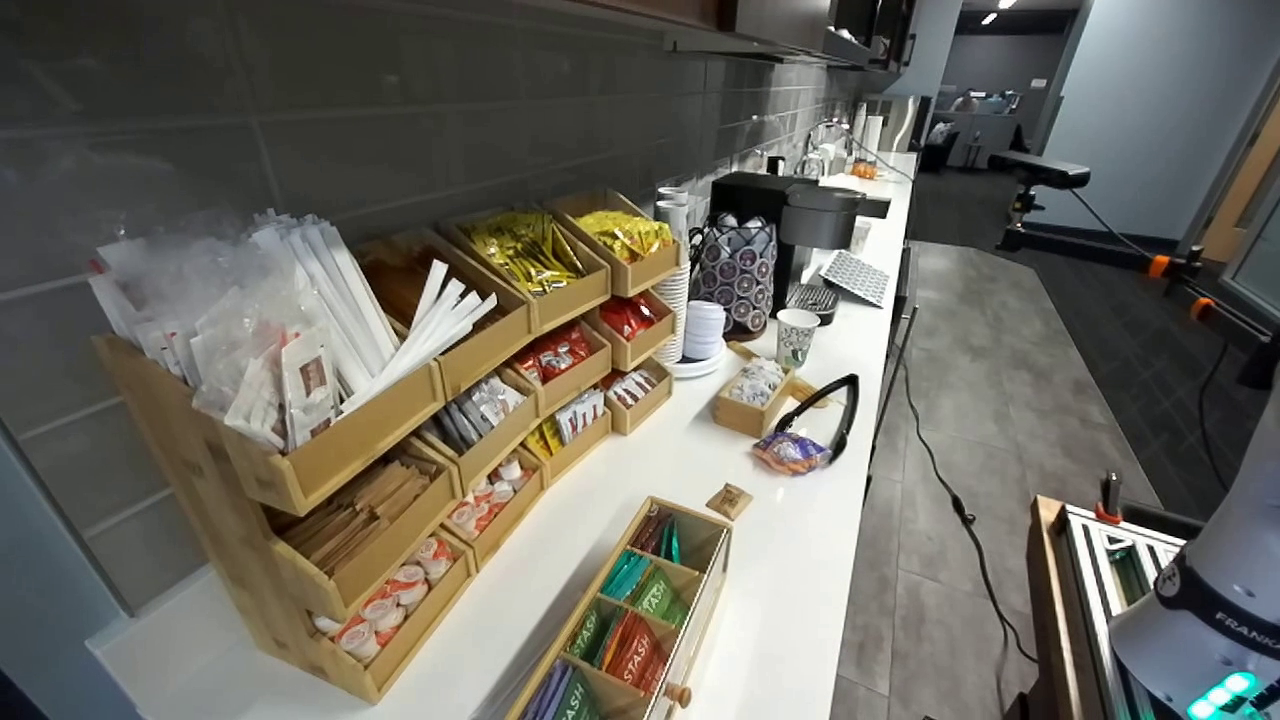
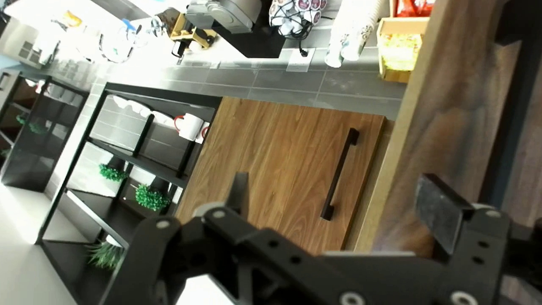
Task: Open the cabinet
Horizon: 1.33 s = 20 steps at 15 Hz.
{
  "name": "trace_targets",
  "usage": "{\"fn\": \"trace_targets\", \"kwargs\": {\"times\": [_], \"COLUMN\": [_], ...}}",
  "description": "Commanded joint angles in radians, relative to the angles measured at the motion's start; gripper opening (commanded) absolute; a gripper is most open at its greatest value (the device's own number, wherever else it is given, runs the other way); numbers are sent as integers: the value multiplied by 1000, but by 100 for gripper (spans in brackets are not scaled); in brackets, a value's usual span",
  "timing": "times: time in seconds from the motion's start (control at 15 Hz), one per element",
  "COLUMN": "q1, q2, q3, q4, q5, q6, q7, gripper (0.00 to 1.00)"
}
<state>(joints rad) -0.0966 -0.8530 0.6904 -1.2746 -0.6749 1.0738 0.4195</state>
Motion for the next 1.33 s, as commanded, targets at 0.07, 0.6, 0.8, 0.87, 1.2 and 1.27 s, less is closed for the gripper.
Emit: {"fn": "trace_targets", "kwargs": {"times": [0.07,0.6,0.8,0.87,1.2,1.27], "q1": [32,138,160,163,242,254], "q2": [-47,-101,-133,-145,-199,-213], "q3": [-59,-120,-201,-231,-370,-398], "q4": [-39,-140,-176,-184,-219,-232], "q5": [19,66,52,53,167,213], "q6": [42,142,226,253,349,365], "q7": [-87,-141,-180,-194,-264,-262], "gripper": [100,100,100,100,100,100]}}
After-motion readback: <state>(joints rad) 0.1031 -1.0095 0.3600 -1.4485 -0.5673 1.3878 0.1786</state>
